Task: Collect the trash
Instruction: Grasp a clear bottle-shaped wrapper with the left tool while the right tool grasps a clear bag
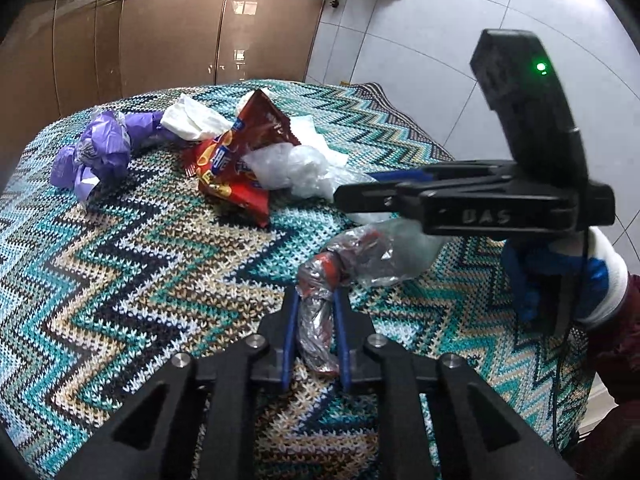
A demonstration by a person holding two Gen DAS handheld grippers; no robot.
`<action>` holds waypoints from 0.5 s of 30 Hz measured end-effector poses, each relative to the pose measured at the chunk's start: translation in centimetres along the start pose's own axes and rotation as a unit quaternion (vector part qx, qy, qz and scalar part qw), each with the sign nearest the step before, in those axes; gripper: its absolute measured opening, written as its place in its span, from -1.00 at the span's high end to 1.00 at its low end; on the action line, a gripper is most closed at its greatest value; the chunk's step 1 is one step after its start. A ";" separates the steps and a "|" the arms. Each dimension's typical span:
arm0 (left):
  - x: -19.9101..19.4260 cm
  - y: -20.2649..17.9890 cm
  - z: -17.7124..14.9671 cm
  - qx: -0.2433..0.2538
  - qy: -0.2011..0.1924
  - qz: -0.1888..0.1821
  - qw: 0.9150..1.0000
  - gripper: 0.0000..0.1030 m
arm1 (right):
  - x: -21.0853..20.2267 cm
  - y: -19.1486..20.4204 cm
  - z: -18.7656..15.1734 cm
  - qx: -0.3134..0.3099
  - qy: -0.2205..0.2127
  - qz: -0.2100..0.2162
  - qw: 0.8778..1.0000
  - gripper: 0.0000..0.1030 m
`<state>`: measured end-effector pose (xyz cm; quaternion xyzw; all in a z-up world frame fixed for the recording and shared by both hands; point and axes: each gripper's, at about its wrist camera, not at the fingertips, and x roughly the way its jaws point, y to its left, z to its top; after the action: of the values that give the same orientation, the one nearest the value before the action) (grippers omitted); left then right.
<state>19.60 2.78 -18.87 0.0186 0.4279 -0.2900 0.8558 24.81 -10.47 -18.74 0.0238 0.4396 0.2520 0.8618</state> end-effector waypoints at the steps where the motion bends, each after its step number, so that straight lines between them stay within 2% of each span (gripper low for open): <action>1: 0.0 0.0 0.0 0.000 0.000 0.000 1.000 0.70 | 0.2 0.0 0.0 -0.001 0.002 -0.002 1.000 0.46; 5: -0.3 0.2 -0.1 -0.005 -0.002 0.000 1.000 0.72 | 0.2 0.1 -0.3 0.001 0.001 -0.007 1.000 0.76; 15: -2.6 -0.7 -0.9 -0.004 -0.018 0.032 0.999 0.74 | -4.5 0.0 -1.7 0.007 -0.030 -0.014 0.999 0.81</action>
<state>17.37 3.74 -17.39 0.0233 0.4128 -0.2611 0.8723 21.29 -12.78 -16.44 0.0312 0.4155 0.2355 0.8780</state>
